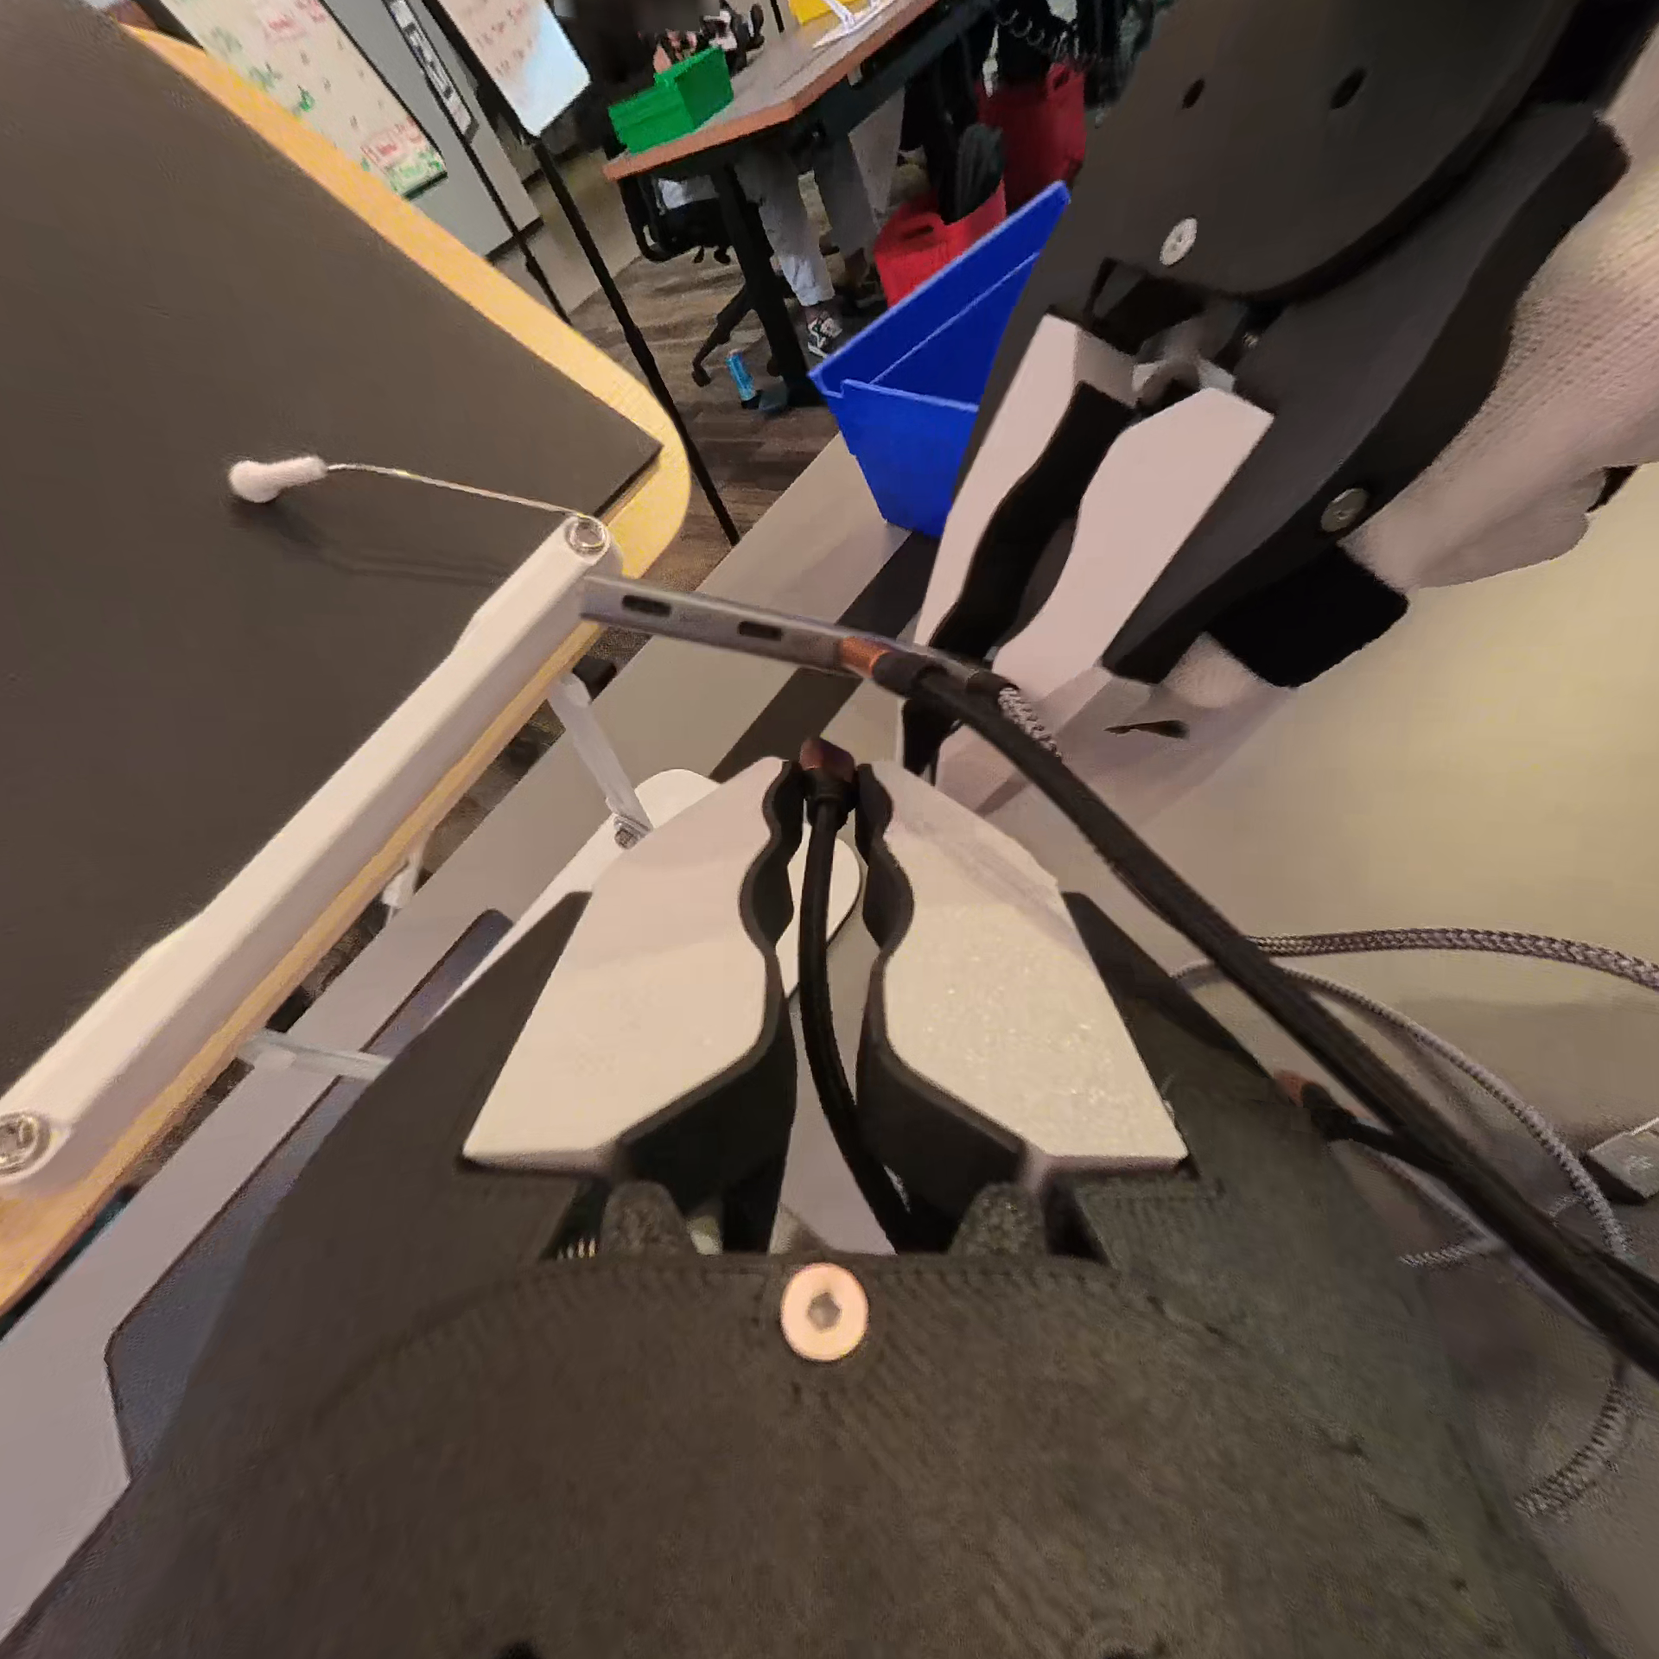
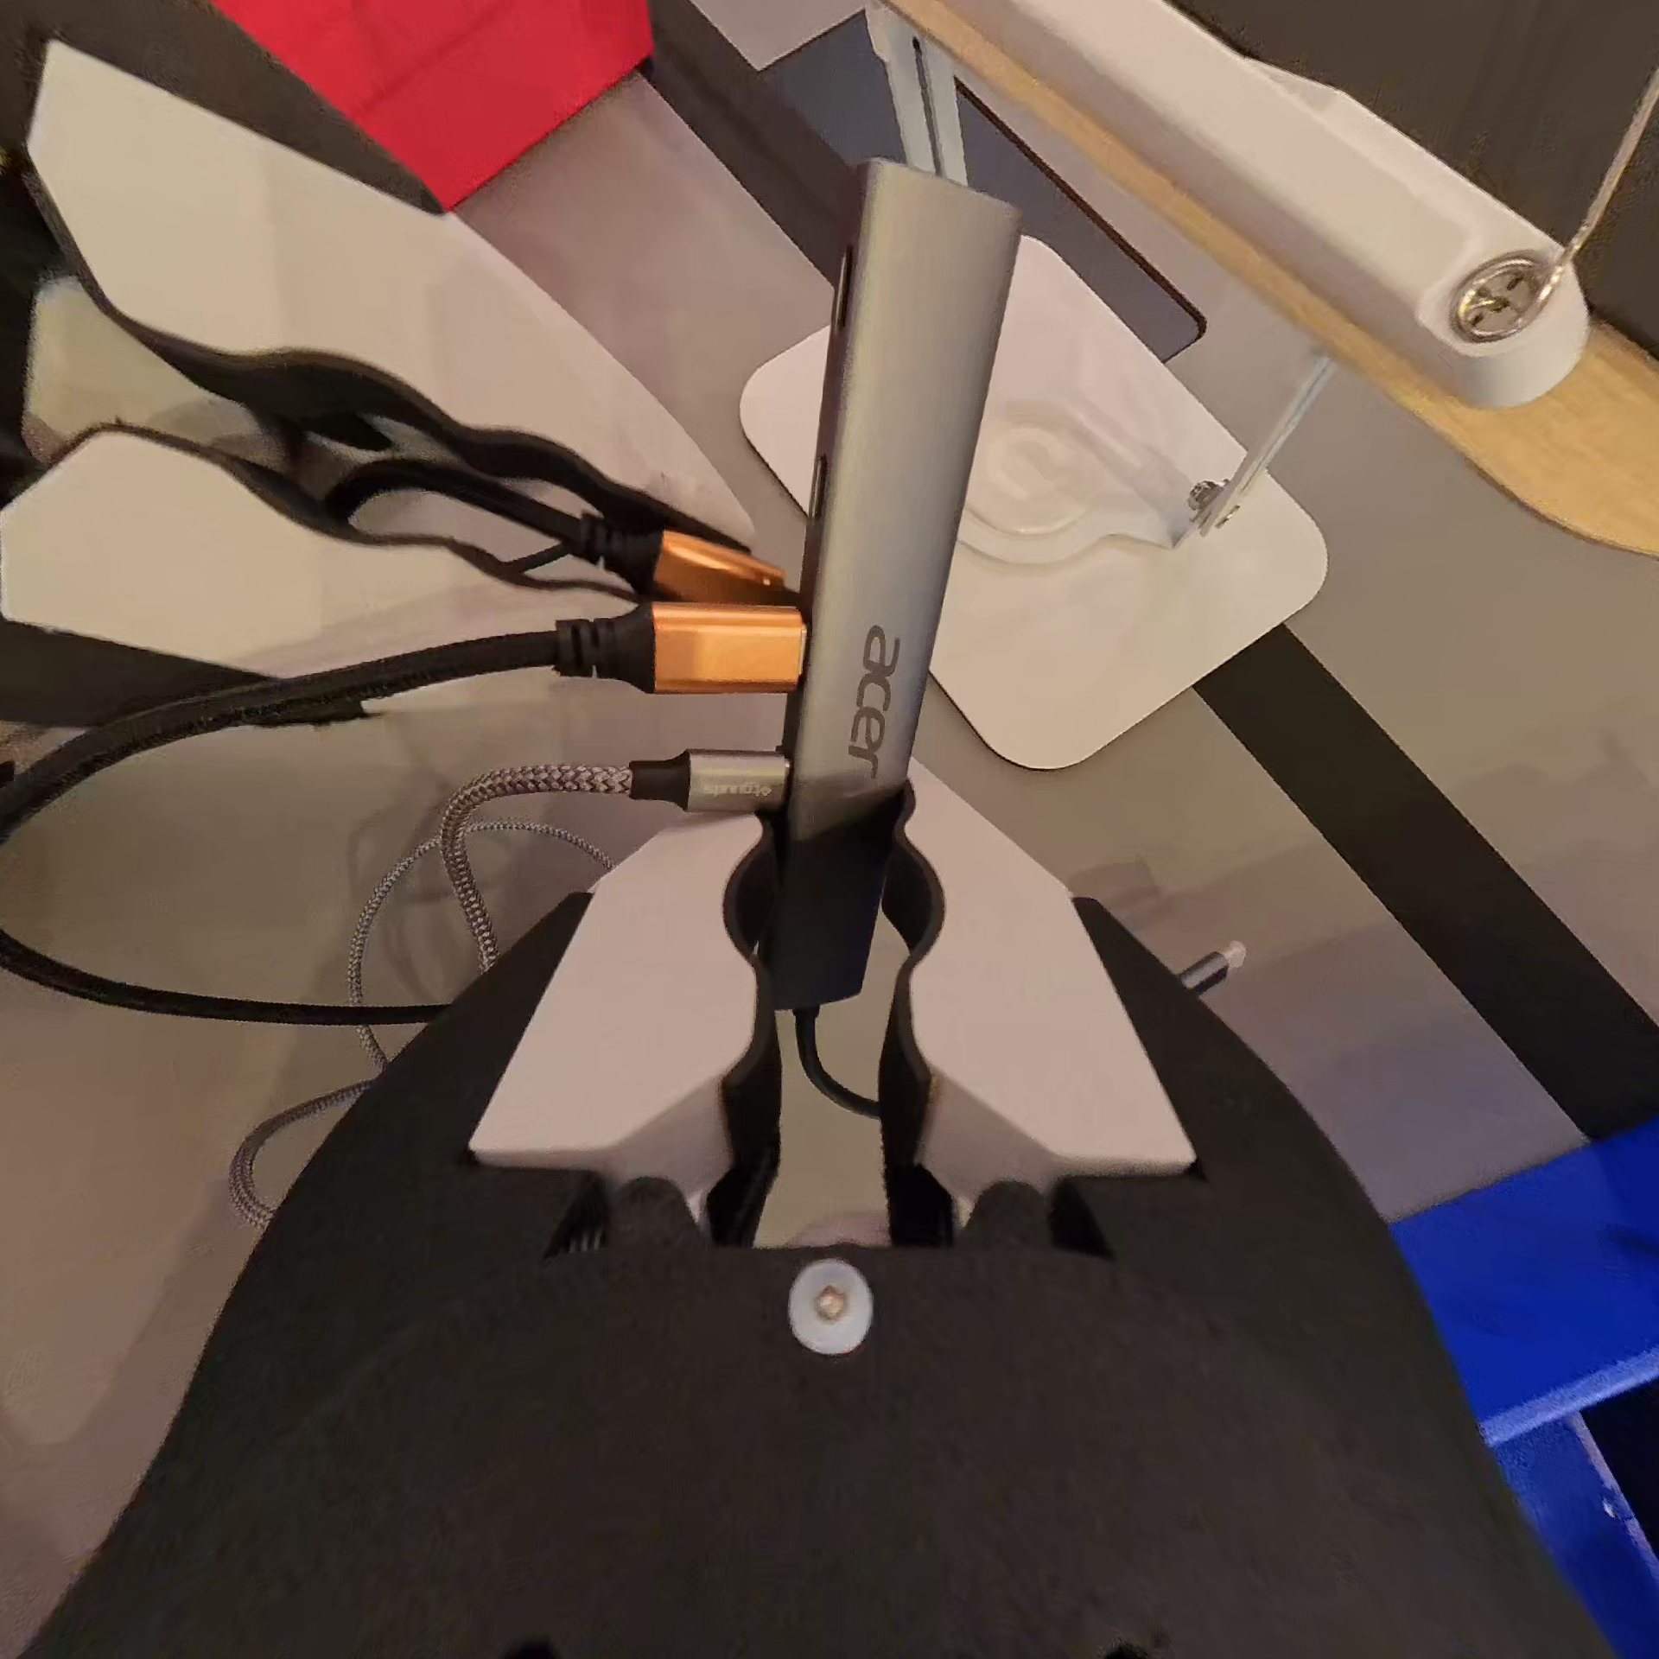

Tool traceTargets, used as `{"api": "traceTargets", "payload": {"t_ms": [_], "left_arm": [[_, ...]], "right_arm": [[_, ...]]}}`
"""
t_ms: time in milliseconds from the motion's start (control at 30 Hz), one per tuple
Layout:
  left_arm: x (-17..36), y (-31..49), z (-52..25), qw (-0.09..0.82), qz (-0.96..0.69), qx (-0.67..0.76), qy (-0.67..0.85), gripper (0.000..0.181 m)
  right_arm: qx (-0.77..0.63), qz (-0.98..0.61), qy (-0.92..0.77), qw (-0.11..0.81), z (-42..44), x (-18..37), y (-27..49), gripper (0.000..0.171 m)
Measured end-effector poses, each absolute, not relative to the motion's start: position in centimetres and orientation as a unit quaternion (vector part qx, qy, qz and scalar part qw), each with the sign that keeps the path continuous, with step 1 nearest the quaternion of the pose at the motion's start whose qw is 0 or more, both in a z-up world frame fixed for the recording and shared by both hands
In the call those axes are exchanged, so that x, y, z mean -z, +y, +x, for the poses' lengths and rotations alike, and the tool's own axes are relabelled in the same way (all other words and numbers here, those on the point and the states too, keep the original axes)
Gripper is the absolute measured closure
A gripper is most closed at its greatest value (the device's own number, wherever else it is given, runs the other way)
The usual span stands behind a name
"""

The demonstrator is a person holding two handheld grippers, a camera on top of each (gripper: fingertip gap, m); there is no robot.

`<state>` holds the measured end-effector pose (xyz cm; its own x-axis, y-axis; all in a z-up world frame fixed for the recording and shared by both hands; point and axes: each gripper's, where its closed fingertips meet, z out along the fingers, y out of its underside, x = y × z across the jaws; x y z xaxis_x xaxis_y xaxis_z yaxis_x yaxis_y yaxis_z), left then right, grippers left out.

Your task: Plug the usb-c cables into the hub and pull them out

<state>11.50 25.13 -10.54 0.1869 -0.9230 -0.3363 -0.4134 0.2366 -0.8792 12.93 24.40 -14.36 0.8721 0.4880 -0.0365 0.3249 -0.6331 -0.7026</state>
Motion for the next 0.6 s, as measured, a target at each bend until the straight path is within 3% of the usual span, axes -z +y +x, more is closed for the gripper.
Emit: {"api": "traceTargets", "payload": {"t_ms": [333,600], "left_arm": [[8.5,26.7,10.5,0.499,-0.631,0.348,0.481,0.17],[8.9,26.1,11.2,0.507,-0.642,0.347,0.458,0.17]], "right_arm": [[-0.112,-0.911,-0.218,0.332,14.1,16.5,24.4,0.156],[-0.106,-0.915,-0.213,0.327,14.7,16.9,24.4,0.156]]}}
